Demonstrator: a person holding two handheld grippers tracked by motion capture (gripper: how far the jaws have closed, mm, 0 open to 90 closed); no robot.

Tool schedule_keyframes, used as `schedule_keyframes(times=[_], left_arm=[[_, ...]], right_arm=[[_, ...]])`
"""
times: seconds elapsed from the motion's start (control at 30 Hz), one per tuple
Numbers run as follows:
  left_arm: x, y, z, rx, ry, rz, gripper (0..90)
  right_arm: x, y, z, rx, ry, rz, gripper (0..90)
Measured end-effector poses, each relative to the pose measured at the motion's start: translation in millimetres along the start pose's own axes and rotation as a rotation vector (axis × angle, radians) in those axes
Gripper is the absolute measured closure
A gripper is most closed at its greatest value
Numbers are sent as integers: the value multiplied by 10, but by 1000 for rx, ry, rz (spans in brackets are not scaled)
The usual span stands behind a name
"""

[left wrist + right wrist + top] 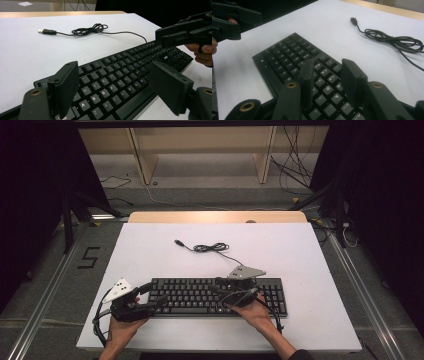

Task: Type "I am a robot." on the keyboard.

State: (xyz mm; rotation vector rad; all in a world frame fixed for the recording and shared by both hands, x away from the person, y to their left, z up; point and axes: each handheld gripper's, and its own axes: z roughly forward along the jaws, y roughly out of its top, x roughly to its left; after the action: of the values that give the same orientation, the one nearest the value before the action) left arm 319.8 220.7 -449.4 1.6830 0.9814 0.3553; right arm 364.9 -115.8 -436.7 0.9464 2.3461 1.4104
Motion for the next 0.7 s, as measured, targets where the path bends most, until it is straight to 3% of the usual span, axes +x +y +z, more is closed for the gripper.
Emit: schedule_keyframes(times=[0.7], left_arm=[[4, 2, -8, 0, 3, 2, 236]], right_arm=[[13, -8, 127, 59, 22, -4, 841]])
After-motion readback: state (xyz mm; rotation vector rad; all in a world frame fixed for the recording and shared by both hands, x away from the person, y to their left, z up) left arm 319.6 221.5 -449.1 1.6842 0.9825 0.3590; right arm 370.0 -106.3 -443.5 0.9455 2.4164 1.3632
